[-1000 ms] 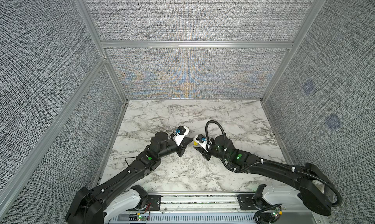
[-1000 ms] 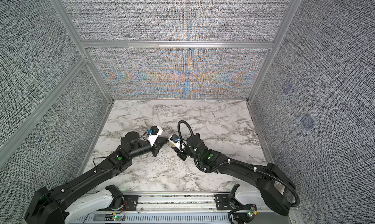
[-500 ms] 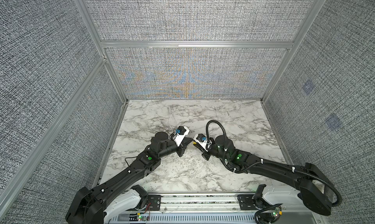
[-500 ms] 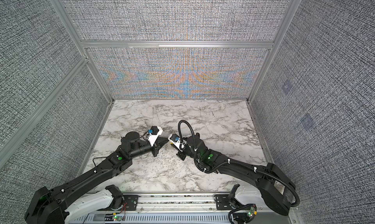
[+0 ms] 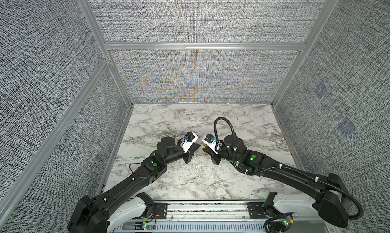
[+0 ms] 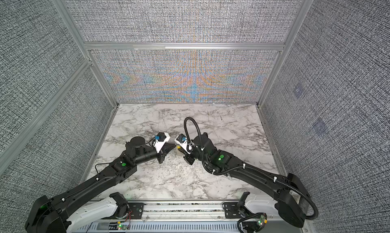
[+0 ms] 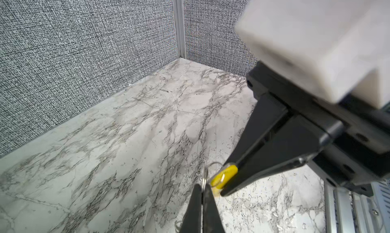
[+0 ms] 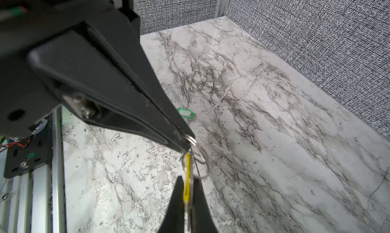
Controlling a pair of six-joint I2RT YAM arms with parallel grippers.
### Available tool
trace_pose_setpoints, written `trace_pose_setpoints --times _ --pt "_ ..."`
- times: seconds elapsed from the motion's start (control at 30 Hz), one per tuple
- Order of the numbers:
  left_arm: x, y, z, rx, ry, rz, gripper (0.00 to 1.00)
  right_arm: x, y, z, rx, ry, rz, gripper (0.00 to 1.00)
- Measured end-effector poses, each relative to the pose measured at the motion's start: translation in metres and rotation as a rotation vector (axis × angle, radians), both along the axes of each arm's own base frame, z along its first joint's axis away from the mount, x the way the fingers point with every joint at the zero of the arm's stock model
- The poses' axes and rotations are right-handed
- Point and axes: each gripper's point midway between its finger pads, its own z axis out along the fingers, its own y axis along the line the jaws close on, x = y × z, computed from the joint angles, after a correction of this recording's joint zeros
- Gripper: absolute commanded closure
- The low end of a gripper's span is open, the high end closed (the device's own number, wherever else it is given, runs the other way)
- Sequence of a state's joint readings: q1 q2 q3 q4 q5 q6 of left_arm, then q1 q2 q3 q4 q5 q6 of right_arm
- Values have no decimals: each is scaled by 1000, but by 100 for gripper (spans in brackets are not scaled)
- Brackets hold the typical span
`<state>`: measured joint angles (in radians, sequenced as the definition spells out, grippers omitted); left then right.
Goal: Remove the keys from the keyring
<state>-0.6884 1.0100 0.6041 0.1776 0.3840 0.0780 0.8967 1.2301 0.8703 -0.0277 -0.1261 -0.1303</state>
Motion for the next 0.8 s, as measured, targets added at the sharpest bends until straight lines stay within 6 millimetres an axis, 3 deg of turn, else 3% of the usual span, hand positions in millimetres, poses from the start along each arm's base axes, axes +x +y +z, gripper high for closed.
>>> trace_pose_setpoints --times 0.47,0.8 --pt "2 4 -3 41 -23 13 100 -4 0 3 -48 199 40 99" --pt "0 6 -8 70 -16 12 100 -9 -7 -2 -147 230 63 99"
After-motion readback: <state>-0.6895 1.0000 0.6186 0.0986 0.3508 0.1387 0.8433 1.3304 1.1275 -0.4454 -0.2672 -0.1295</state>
